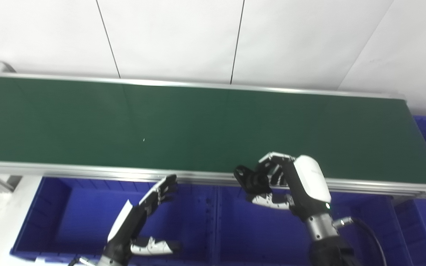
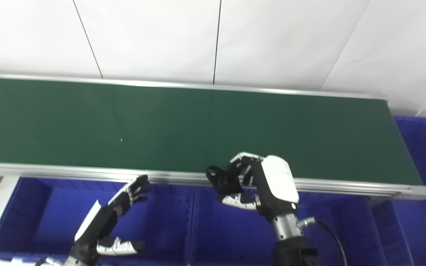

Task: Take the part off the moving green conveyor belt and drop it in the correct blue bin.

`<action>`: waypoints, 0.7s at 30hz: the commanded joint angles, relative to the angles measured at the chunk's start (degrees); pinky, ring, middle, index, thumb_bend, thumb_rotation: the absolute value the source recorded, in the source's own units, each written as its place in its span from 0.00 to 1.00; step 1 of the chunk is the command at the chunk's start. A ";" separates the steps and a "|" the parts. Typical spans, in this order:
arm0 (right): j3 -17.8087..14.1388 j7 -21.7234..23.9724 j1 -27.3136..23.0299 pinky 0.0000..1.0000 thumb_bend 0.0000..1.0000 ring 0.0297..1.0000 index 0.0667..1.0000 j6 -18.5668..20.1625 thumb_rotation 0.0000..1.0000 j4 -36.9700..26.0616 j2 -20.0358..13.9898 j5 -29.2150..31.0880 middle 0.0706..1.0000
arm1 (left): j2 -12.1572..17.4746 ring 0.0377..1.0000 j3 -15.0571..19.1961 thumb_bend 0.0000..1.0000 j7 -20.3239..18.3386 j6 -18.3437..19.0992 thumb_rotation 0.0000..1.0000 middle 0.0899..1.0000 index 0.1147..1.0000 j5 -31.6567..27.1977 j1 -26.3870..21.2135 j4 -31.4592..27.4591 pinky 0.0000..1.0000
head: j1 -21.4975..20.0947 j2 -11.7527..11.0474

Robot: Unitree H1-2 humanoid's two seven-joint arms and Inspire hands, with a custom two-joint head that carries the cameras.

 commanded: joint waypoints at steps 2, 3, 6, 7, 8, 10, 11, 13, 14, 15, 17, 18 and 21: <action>-1.04 -1.33 2.90 0.28 0.52 0.35 0.45 -3.65 0.00 -0.48 -1.28 1.68 0.44 | -0.48 0.87 0.57 0.87 -0.24 -1.66 0.48 0.92 0.92 -0.28 -0.23 -1.80 0.81 | 0.69 0.52; -1.18 -1.43 3.71 0.30 0.52 0.36 0.45 -4.33 0.00 0.78 -1.78 2.40 0.44 | -0.71 0.87 0.64 0.87 -0.17 -1.65 0.48 0.92 0.92 -0.29 -0.19 -1.83 0.81 | 1.17 0.94; -0.94 -2.38 4.59 0.34 0.52 0.39 0.50 -6.25 0.00 4.58 -3.02 2.12 0.40 | -1.19 0.87 0.98 0.88 -0.32 -1.64 0.48 0.91 0.92 -0.51 -0.02 -1.99 0.81 | 1.71 1.55; -0.75 -2.79 4.65 0.31 0.52 0.36 0.47 -6.80 0.00 5.39 -3.30 1.66 0.43 | -1.25 0.87 1.09 0.88 -0.46 -1.65 0.48 0.92 0.92 -0.54 0.12 -2.20 0.81 | 1.83 1.75; -0.36 -2.90 4.57 0.30 0.52 0.36 0.46 -6.72 0.00 6.70 -3.56 0.91 0.43 | -1.28 0.87 1.17 0.88 -0.61 -1.65 0.48 0.92 0.92 -0.53 0.25 -2.36 0.81 | 1.97 1.88; 0.29 -2.15 4.33 0.25 0.53 0.30 0.46 -5.11 0.00 8.26 -3.67 -0.25 0.44 | -1.37 0.87 1.31 0.88 -0.85 -1.66 0.48 0.92 0.92 -0.53 0.49 -2.60 0.81 | 1.97 2.11; 0.69 -1.17 3.98 0.24 0.53 0.29 0.46 -3.66 0.00 9.24 -3.68 -0.93 0.44 | -1.44 0.87 1.39 0.87 -1.03 -1.65 0.48 0.92 0.92 -0.68 0.60 -2.67 0.81 | 1.97 2.11; 1.34 0.51 3.03 0.20 0.53 0.26 0.45 -1.71 0.00 10.98 -3.74 -2.13 0.43 | -1.61 0.87 1.58 0.88 -1.36 -1.65 0.48 0.92 0.92 -0.82 0.82 -2.83 0.81 | 1.67 2.14; 1.64 0.90 2.43 0.19 0.53 0.25 0.45 -1.27 0.00 11.83 -3.79 -2.97 0.43 | -1.67 0.87 1.68 0.88 -1.55 -1.65 0.48 0.92 0.92 -0.88 0.88 -2.82 0.81 | 1.21 2.07; 1.89 1.16 1.83 0.18 0.53 0.25 0.45 -0.70 0.00 12.70 -3.77 -3.98 0.43 | -1.76 0.87 1.76 0.88 -1.65 -1.65 0.48 0.92 0.92 -0.92 0.90 -2.81 0.81 | 1.21 2.07; 2.48 2.08 0.84 0.18 0.53 0.24 0.45 0.84 0.00 13.96 -3.73 -5.94 0.43 | -1.92 0.87 1.91 0.88 -1.85 -1.66 0.48 0.91 0.92 -0.97 0.87 -2.69 0.81 | 0.94 1.93; 3.20 4.26 -0.05 0.18 0.53 0.24 0.45 3.18 0.00 14.47 -3.67 -7.83 0.43 | -1.97 0.87 1.96 0.88 -1.97 -1.64 0.47 0.91 0.92 -0.93 0.83 -2.65 0.81 | 0.94 1.93; 4.68 7.68 -1.68 0.20 0.53 0.27 0.46 6.71 0.00 15.32 -3.46 -11.20 0.44 | -1.99 0.87 2.10 0.88 -2.37 -1.65 0.48 0.92 0.92 -0.91 0.70 -2.41 0.82 | 0.72 1.78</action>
